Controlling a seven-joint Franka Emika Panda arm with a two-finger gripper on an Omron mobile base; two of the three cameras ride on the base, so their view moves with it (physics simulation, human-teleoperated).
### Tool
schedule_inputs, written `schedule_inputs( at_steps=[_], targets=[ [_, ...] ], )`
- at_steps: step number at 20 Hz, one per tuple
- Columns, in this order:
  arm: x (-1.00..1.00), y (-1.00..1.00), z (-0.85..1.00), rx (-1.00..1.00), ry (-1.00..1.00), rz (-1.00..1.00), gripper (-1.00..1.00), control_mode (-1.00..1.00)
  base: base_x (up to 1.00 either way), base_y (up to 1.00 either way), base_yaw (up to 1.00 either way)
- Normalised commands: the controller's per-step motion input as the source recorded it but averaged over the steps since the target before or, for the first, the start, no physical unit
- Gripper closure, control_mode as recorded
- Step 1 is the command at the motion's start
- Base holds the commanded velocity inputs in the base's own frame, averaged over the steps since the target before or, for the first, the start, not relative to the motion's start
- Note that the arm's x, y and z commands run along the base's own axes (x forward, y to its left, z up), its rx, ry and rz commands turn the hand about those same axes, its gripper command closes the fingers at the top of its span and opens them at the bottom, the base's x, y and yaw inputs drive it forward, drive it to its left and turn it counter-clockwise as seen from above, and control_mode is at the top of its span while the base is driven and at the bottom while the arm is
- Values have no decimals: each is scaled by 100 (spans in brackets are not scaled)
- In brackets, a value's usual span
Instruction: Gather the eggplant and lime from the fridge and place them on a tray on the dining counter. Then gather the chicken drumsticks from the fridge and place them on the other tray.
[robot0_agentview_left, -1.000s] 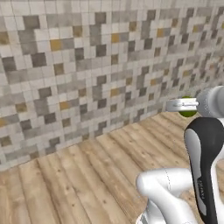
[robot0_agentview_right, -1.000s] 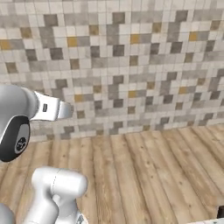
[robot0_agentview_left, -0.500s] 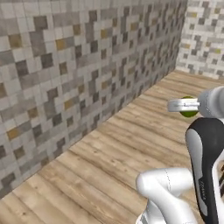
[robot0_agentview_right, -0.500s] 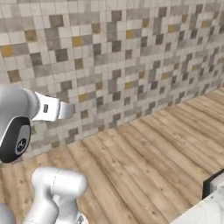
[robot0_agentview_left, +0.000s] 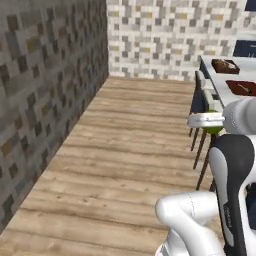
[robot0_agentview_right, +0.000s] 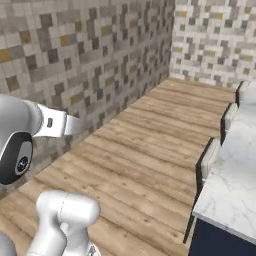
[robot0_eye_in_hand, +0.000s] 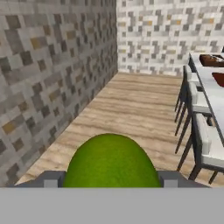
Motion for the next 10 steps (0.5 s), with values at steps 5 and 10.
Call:
schedule_inputs(
  at_steps=[5, 10],
  targets=[
    [0, 0, 0, 0, 0, 0, 100, 100, 0, 27, -79],
    [0, 0, 0, 0, 0, 0, 100, 100, 12, 37, -72]
  ],
)
